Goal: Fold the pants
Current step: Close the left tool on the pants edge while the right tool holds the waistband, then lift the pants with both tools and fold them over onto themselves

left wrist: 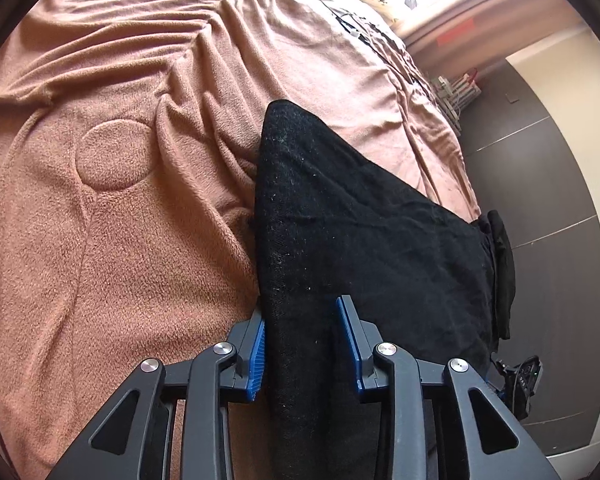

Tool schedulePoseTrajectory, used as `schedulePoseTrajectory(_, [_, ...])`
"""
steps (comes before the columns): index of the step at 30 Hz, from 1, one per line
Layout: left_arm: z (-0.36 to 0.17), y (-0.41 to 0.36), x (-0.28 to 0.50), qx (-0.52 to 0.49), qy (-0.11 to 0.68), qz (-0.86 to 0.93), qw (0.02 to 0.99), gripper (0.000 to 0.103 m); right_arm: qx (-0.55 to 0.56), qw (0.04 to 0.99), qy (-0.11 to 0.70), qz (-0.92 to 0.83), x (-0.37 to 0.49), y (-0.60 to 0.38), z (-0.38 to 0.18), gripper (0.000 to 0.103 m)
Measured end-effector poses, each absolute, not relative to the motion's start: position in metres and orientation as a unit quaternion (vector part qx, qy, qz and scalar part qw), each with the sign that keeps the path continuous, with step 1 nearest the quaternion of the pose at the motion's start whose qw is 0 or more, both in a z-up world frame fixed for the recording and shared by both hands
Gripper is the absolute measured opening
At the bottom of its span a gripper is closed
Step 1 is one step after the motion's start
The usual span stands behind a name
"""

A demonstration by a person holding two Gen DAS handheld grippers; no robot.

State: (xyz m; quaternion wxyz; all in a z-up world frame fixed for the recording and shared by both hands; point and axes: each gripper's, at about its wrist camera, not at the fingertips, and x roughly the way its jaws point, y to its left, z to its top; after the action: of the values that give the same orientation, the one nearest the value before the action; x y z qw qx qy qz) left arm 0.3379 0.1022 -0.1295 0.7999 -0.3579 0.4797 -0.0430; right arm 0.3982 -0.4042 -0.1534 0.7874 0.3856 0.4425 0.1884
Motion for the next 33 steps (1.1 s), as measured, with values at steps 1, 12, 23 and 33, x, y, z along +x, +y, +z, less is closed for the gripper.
schedulePoseTrajectory(1, [-0.124,0.102,0.336,-0.358,0.476,-0.048,0.801,0.035,0.386,0.787,0.443,0.189,0.4,-0.403,-0.154,0.057])
schedulePoseTrajectory(12, [-0.129,0.096,0.349,-0.344,0.487,-0.051,0.801,0.035,0.379,0.795,0.436,0.185,0.406,-0.394,-0.155,0.057])
schedulePoseTrajectory(23, [-0.145,0.096,0.353,-0.358,0.478,-0.045,0.801,0.007,0.403,0.785,0.434,0.181,0.408,-0.399,-0.163,0.026])
schedulePoseTrajectory(33, [-0.087,0.102,0.342,-0.363,0.426,-0.045,0.827,0.005,0.39,0.802,0.41,0.191,0.4,-0.386,-0.139,0.016])
